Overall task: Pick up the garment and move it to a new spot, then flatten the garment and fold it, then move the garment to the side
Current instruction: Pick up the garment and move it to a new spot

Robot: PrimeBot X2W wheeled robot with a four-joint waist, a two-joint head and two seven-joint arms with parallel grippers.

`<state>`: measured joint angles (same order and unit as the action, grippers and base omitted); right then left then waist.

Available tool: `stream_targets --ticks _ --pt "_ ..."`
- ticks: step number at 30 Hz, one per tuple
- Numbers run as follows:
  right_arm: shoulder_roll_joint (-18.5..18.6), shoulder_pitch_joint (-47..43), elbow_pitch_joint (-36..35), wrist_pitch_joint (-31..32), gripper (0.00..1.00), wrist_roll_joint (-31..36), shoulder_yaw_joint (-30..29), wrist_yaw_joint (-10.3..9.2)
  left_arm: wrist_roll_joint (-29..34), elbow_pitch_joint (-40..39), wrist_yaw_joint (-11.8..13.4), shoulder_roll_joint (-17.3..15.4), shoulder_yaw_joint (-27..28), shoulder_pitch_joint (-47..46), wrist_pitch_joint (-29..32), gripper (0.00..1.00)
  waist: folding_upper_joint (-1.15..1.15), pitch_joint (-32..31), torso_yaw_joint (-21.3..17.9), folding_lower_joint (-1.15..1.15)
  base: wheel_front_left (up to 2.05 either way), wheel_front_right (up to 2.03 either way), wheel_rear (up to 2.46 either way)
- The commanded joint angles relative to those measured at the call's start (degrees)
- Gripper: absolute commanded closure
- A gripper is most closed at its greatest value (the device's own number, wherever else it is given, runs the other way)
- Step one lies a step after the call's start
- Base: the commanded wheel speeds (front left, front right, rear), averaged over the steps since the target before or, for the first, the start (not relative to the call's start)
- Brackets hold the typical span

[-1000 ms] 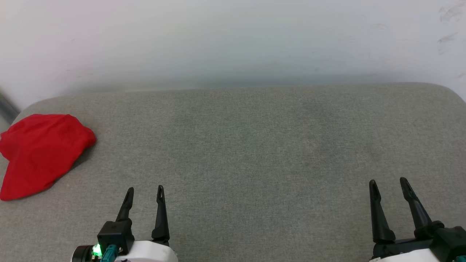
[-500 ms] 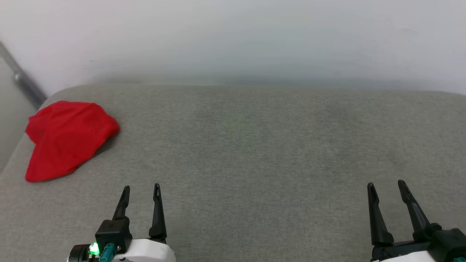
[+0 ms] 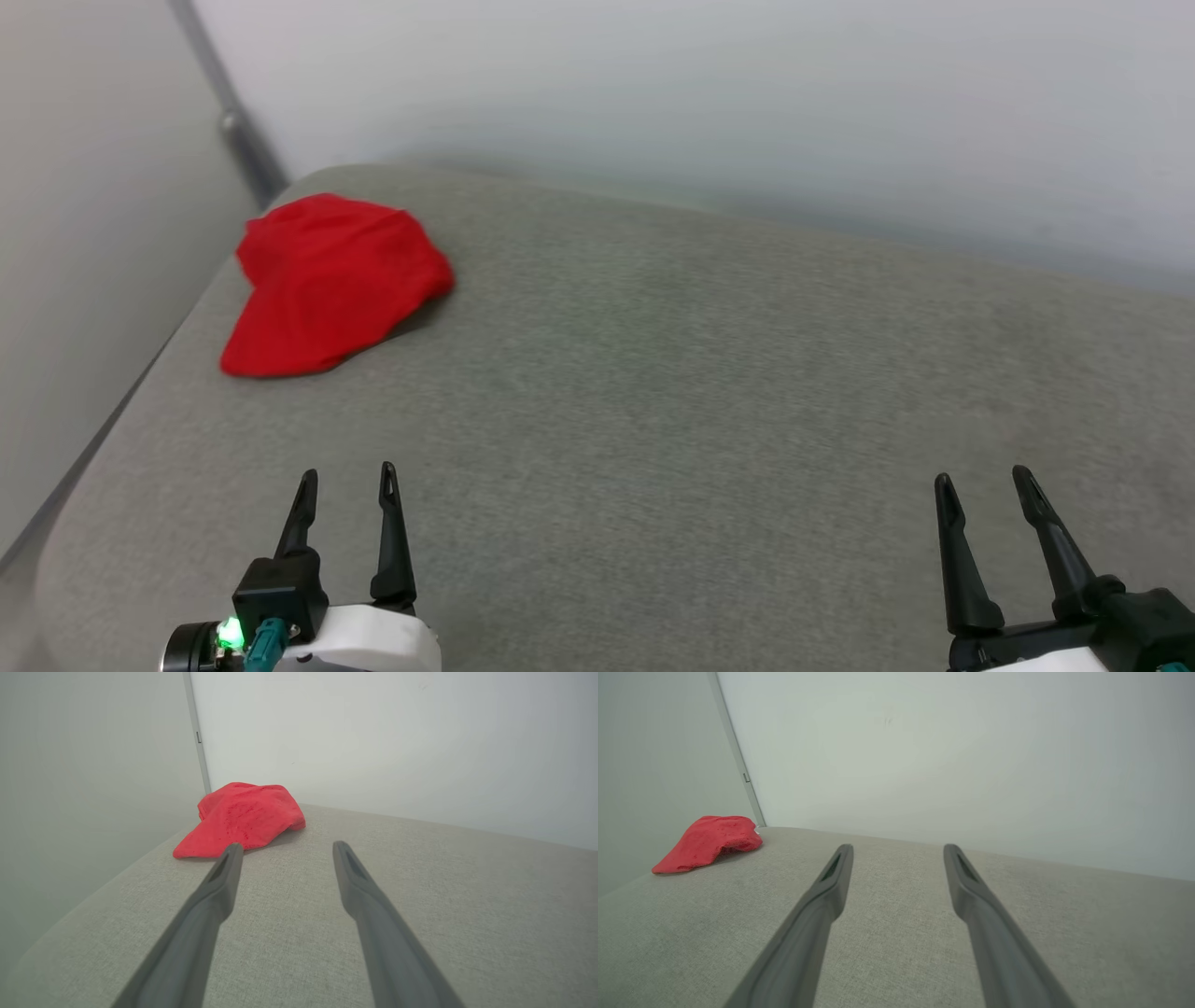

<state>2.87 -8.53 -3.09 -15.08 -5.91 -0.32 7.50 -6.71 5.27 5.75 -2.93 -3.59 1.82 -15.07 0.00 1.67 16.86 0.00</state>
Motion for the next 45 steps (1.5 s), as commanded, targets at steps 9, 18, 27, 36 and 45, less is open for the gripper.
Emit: stream_targets --ticks 9,18,27,36,45 --pt "0.01 0.04 0.0 -0.13 0.0 1.0 0.87 -0.02 -0.53 -0.6 0.73 0.07 0.68 -0.27 -0.16 0.0 0.0 0.88 11.54 0.0 0.0 0.0 0.0" --pt "0.01 1.8 0.34 -0.13 0.0 2.62 2.6 -0.02 -2.69 -1.56 2.24 0.1 2.46 1.1 -0.16 0.0 0.0 2.39 13.58 0.0 0.0 0.0 0.0" --pt "0.01 1.34 0.28 -0.13 0.0 3.02 1.54 -0.02 -3.4 -0.37 -0.94 0.01 4.34 -1.98 -0.16 0.0 0.0 2.67 12.94 0.0 0.0 0.0 0.0" --pt "0.02 4.19 -1.18 -0.14 0.0 6.48 0.39 -0.02 -4.88 5.96 -8.69 -4.49 11.42 -18.87 -0.16 0.0 0.0 8.75 8.83 0.0 0.0 0.0 0.0" --pt "0.03 9.61 -5.18 -0.13 0.0 11.67 -1.08 -0.02 -8.77 14.56 -11.81 -12.48 18.14 -40.71 -0.16 0.0 0.0 20.1 3.02 0.0 0.0 0.0 0.0"
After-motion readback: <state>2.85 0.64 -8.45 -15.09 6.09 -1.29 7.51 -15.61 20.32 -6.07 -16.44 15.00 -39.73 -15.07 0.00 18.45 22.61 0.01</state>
